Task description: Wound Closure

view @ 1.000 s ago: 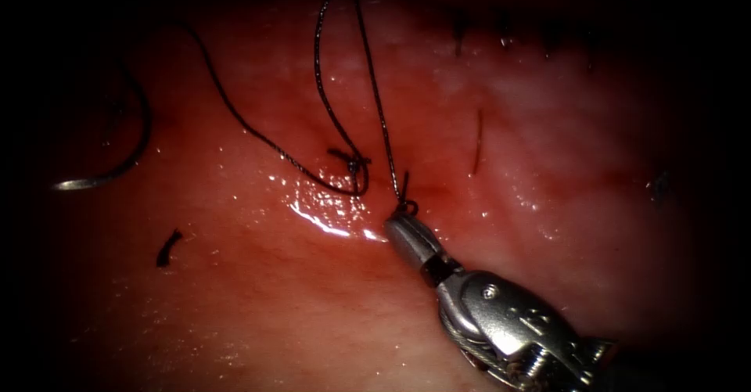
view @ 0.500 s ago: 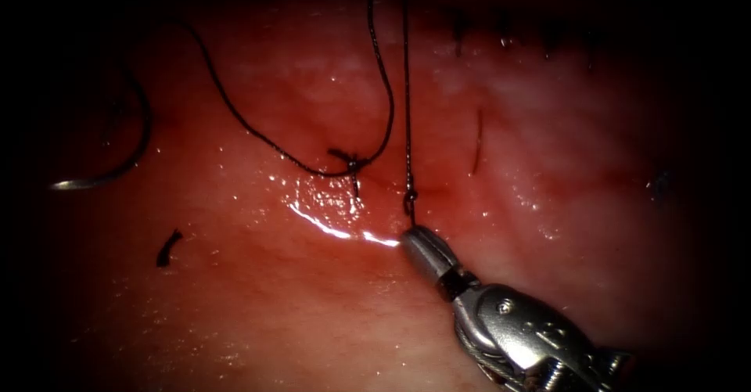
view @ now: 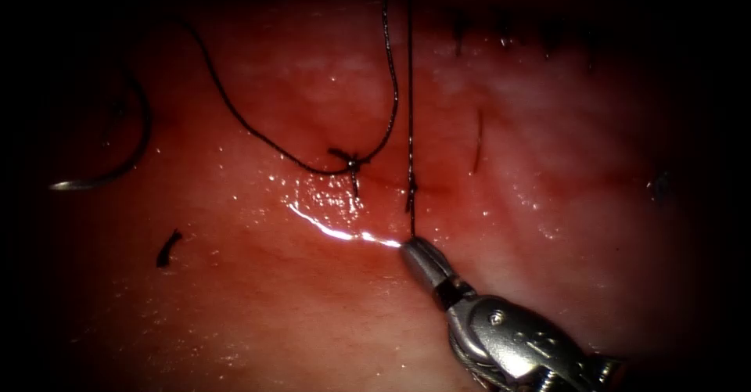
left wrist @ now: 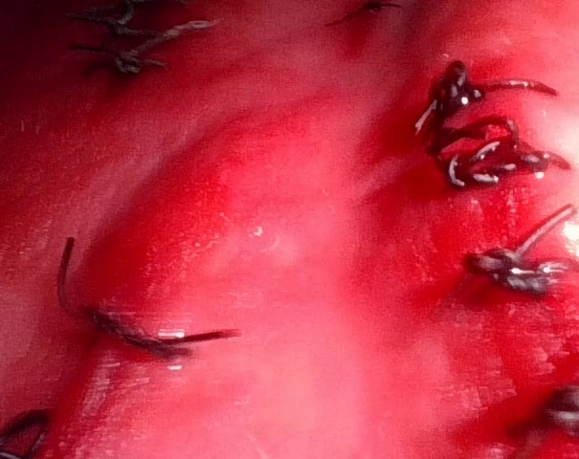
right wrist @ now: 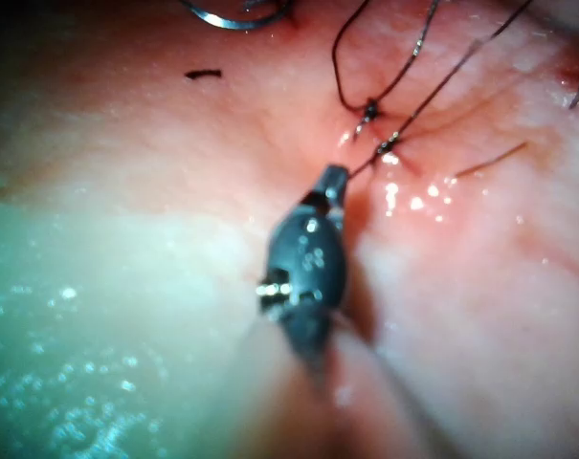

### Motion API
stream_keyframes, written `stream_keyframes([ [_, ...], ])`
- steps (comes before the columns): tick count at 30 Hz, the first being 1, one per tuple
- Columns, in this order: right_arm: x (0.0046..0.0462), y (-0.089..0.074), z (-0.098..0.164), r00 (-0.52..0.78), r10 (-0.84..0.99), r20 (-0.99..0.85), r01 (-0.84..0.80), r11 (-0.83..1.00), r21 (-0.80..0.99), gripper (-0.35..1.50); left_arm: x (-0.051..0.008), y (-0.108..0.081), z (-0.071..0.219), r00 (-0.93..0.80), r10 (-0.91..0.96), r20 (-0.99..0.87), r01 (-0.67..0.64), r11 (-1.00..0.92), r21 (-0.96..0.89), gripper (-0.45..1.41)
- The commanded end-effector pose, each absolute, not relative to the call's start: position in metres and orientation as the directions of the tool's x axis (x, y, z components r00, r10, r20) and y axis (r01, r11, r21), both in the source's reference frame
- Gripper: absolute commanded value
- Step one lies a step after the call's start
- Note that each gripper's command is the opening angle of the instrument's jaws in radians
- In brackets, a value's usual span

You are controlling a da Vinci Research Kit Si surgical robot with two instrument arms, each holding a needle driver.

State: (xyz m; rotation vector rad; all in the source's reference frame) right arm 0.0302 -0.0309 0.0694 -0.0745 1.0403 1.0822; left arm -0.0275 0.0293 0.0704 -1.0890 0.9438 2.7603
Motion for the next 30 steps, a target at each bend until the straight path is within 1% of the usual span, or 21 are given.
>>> stream_keyframes([
  [1, 0.0308, -0.0317, 0.0700, 0.074, 0.688, -0.721, -0.748, 0.517, 0.416, -0.35, -0.0281, 0.0305, 0.0703, -0.756, -0.182, -0.629, -0.243, -0.813, 0.528, -0.45],
  [13, 0.0311, -0.0331, 0.0705, 0.108, 0.698, -0.708, -0.745, 0.528, 0.408, -0.35, -0.0282, 0.0320, 0.0699, -0.797, -0.191, -0.573, -0.214, -0.798, 0.564, -0.45],
  [20, 0.0310, -0.0331, 0.0707, 0.117, 0.703, -0.702, -0.746, 0.529, 0.405, -0.35, -0.0281, 0.0323, 0.0696, -0.795, -0.188, -0.577, -0.220, -0.797, 0.563, -0.45],
  [23, 0.0308, -0.0324, 0.0708, 0.101, 0.690, -0.716, -0.741, 0.533, 0.409, -0.35, -0.0282, 0.0310, 0.0695, -0.757, -0.200, -0.621, -0.218, -0.819, 0.530, -0.45],
  [25, 0.0305, -0.0317, 0.0707, 0.086, 0.684, -0.725, -0.737, 0.533, 0.415, 0.26, -0.0282, 0.0294, 0.0691, -0.727, -0.193, -0.659, -0.217, -0.846, 0.487, -0.45],
  [26, 0.0301, -0.0312, 0.0704, 0.069, 0.676, -0.734, -0.720, 0.543, 0.432, 0.71, -0.0281, 0.0277, 0.0683, -0.687, -0.182, -0.704, -0.212, -0.876, 0.433, -0.45],
  [27, 0.0301, -0.0312, 0.0704, 0.069, 0.676, -0.734, -0.720, 0.543, 0.432, 0.71, -0.0281, 0.0277, 0.0683, -0.687, -0.182, -0.704, -0.212, -0.876, 0.433, -0.45],
  [30, 0.0294, -0.0307, 0.0696, 0.063, 0.678, -0.732, -0.706, 0.549, 0.447, 1.01, -0.0280, 0.0243, 0.0664, -0.613, -0.183, -0.769, -0.171, -0.919, 0.354, -0.45],
])
